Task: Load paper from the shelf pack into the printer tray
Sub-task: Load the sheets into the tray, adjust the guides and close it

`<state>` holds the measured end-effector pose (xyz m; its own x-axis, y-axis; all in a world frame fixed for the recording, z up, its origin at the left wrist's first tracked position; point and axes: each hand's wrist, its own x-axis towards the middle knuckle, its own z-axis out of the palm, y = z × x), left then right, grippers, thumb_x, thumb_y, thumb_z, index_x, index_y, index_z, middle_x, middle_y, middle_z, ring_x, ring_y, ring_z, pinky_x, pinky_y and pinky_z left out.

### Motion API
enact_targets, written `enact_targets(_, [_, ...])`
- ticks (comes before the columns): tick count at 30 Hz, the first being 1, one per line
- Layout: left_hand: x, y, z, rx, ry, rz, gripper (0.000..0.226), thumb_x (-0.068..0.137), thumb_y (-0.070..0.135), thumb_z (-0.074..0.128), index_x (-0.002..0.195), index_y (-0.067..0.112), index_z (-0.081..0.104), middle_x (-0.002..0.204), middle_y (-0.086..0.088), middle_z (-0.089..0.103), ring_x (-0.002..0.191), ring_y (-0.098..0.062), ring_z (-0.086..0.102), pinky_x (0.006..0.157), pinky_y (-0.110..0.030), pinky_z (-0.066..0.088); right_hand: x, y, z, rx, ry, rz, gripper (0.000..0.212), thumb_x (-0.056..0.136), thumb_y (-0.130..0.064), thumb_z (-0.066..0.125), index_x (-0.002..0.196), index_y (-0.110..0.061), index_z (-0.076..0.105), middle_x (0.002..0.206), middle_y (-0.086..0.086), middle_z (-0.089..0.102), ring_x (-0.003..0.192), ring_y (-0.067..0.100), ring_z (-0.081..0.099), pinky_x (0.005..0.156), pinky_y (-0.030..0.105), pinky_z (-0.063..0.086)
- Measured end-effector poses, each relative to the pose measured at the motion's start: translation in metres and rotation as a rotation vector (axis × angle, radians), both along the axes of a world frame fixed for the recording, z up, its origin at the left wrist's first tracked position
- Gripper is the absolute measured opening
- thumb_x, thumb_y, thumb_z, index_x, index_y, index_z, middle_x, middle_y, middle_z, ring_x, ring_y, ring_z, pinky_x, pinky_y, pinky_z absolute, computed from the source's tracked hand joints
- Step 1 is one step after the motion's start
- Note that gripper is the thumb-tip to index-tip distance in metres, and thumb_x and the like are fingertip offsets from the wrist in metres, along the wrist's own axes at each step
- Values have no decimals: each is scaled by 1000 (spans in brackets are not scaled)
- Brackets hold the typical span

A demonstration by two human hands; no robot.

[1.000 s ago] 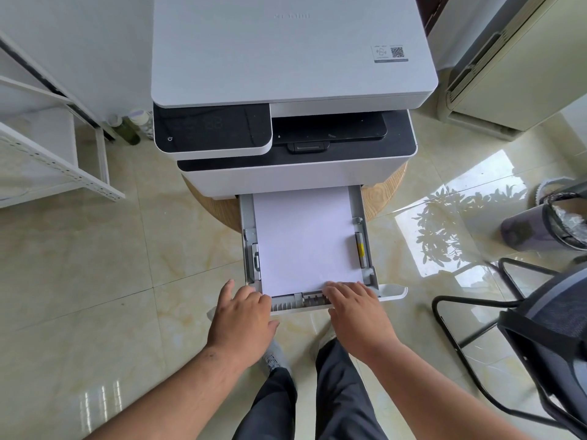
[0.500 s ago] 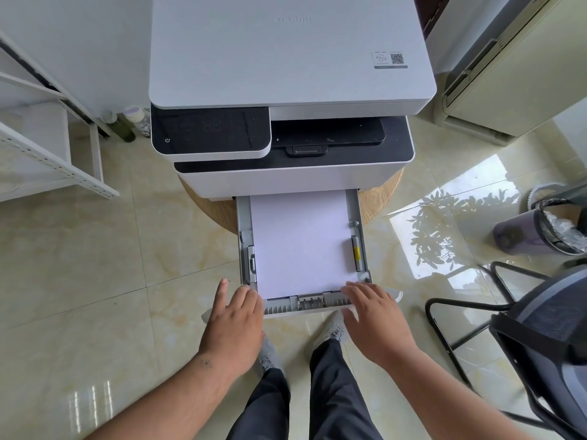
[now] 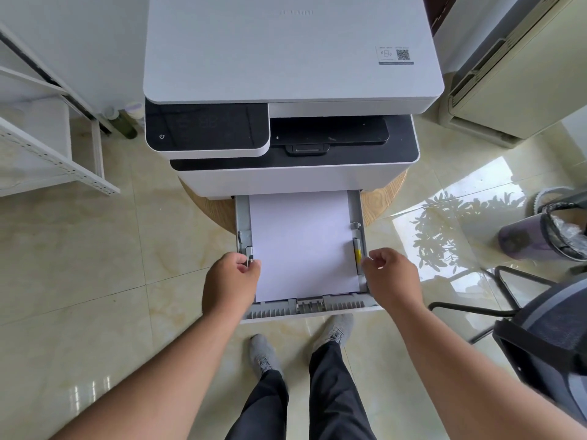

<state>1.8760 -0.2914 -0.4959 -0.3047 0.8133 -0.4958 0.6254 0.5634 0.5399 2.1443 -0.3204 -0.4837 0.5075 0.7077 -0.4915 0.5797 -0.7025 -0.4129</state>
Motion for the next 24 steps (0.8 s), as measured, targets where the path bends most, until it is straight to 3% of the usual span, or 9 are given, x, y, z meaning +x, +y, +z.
enact_targets(4, [2,4,-7,5,74,-32,12,88,33,68,91,21,67,86,6,72,85,-27,68,78,-39,59,-3,12,-7,-83,-57,64,21,90,-31,55,76,-22,68,69,-2,70,72,28,67,65,33,57])
enact_targets(8, [1,4,-11,18,111,-47,12,90,26,65,84,17,68,82,1,73,81,-29,68,74,-41,59,-3,16,-16,-104,-91,129,27,87,-22,54,62,-13,57,56,4,62,59,31,59,50,28,40])
enact_targets(15, [2,3,-13,36,143,-49,14,90,19,61,78,18,66,74,4,71,71,-27,66,64,-42,59,0,18,-16,-92,-144,182,26,89,-22,53,68,-10,64,61,7,67,63,32,63,49,29,40])
enact_targets(19, [1,3,-17,46,158,-104,13,91,23,61,78,20,64,76,6,71,70,-27,65,63,-40,58,-3,21,-17,-122,-153,240,26,87,-24,48,69,-11,61,59,6,70,66,31,68,54,32,54])
enact_targets(24, [0,2,-18,44,150,-122,14,92,28,64,81,20,64,79,8,72,74,-25,67,69,-39,58,1,19,-19,-109,-151,271,26,90,-23,49,69,-11,60,61,7,70,68,33,68,50,28,43])
